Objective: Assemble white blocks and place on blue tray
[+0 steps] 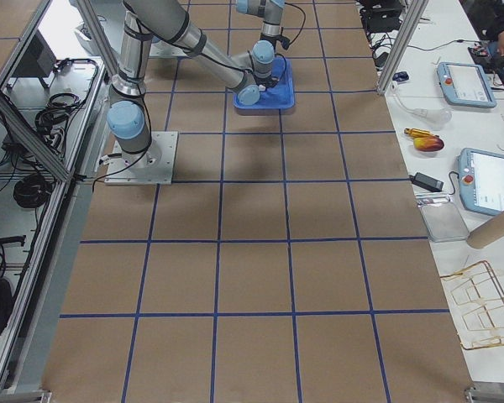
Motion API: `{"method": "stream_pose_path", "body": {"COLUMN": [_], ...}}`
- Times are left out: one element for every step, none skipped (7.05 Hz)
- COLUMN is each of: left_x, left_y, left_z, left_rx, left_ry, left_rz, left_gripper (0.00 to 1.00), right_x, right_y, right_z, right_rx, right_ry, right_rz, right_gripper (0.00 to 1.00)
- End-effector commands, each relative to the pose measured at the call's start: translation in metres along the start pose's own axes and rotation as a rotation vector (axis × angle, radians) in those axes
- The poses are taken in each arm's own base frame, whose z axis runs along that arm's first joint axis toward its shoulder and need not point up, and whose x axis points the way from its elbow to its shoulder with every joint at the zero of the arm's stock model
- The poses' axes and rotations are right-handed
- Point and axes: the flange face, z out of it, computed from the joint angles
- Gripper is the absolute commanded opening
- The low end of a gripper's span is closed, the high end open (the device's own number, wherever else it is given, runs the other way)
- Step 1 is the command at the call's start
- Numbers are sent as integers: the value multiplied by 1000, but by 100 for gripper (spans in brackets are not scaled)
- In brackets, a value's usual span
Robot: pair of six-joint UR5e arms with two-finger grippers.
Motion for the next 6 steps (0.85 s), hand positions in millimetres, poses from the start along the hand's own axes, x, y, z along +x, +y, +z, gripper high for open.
{"method": "stream_pose_path", "body": {"left_x": [1,1,3,3,3,3], "left_y": [0,0,1,1,1,1], "left_z": [-1,-1,0,-1,-1,-1], "left_rx": [3,2,1,2,2,3], "left_ry": [-6,0,0,0,0,-1], "left_rz": [4,1,1,0,0,0], "left_gripper": [7,7,7,7,7,7], "right_x": [-3,-3,-3,-3,-3,0], "right_y": [-4,-4,-4,-3,-3,-5], "right_z": [1,2,2,2,1,-3], "right_rx": [1,1,0,0,-2,0], "right_ry": [-3,-3,-5,-4,-2,7], "right_rz": [14,14,18,30,42,73], "right_gripper": [0,10,44,81,91,97]}}
